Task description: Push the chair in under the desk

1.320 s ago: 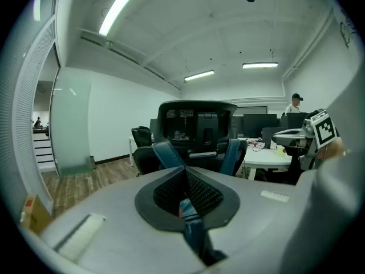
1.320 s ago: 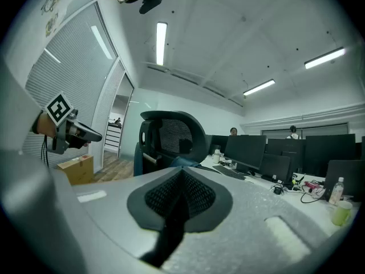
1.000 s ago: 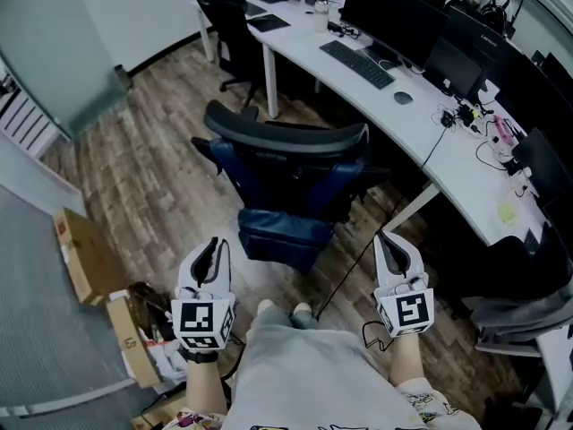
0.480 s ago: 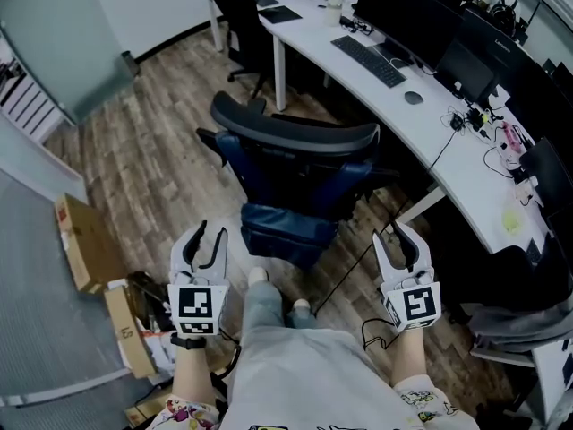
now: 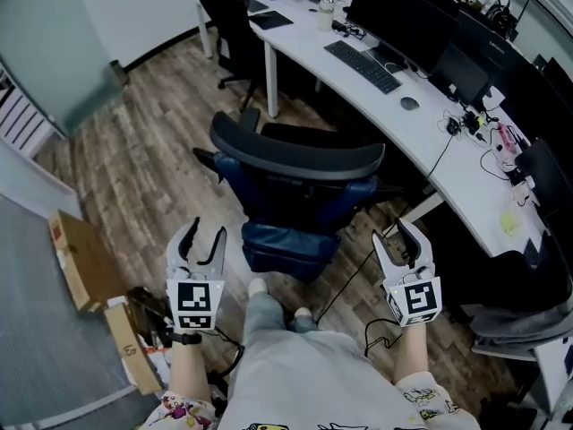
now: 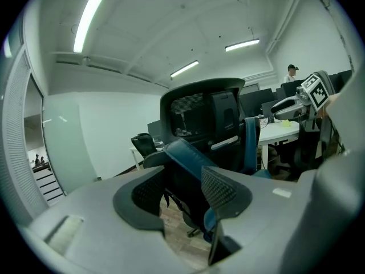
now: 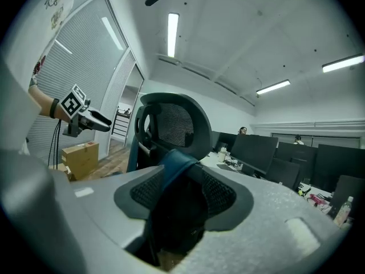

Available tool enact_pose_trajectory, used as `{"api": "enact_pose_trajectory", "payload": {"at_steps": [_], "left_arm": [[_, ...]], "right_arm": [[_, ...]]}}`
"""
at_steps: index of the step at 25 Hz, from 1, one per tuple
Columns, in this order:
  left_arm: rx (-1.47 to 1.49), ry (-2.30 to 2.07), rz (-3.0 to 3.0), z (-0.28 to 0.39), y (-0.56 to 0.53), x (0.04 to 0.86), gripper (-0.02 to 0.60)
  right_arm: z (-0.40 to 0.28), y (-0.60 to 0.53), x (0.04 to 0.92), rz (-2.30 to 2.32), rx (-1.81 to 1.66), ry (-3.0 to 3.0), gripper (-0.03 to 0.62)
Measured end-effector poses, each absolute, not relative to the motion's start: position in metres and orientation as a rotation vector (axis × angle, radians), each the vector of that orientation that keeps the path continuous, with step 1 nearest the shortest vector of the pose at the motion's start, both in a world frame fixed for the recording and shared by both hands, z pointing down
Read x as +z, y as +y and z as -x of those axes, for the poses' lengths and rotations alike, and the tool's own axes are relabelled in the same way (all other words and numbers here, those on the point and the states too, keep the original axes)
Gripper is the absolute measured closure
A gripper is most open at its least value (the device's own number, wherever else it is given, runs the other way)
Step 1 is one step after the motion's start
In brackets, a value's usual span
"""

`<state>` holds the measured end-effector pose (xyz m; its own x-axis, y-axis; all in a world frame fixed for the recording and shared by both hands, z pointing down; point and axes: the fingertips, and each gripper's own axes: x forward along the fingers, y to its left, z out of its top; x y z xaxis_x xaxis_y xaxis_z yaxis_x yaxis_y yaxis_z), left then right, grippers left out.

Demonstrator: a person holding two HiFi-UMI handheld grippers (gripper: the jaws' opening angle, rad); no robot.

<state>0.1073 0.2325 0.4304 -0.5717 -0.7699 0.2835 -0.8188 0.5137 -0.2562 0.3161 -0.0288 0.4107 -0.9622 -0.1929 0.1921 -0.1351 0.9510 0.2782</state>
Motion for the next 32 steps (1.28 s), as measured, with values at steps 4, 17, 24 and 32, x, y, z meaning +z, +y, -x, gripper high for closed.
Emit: {"api": "enact_pose_trajectory", "payload": {"at_steps": [4,17,24,32], "left_arm": [[0.603,-2.604,-1.398,-0.082,0.224,0.431,0.368],[0.851,-2.526,-1.487,-0.021,0.191,0.448,0.311],[0.971,-2.494,-1.536,0.006,0.181,0.456,0.288],[1.141,-2.451,-1.574,0.029,0.167,0.462,0.294]], "right_arm": [[-0.306,-0.041,0.414,-0.267,-0.425,-2.843,0.373],[-0.270,-0.071,0.427,-0.301,-0.604,-2.691,0.316],[-0.258,-0.081,0.433,-0.319,-0.650,-2.643,0.290],[-0.249,-0.086,0.442,-0.308,-0.792,-2.503,0.289]]}}
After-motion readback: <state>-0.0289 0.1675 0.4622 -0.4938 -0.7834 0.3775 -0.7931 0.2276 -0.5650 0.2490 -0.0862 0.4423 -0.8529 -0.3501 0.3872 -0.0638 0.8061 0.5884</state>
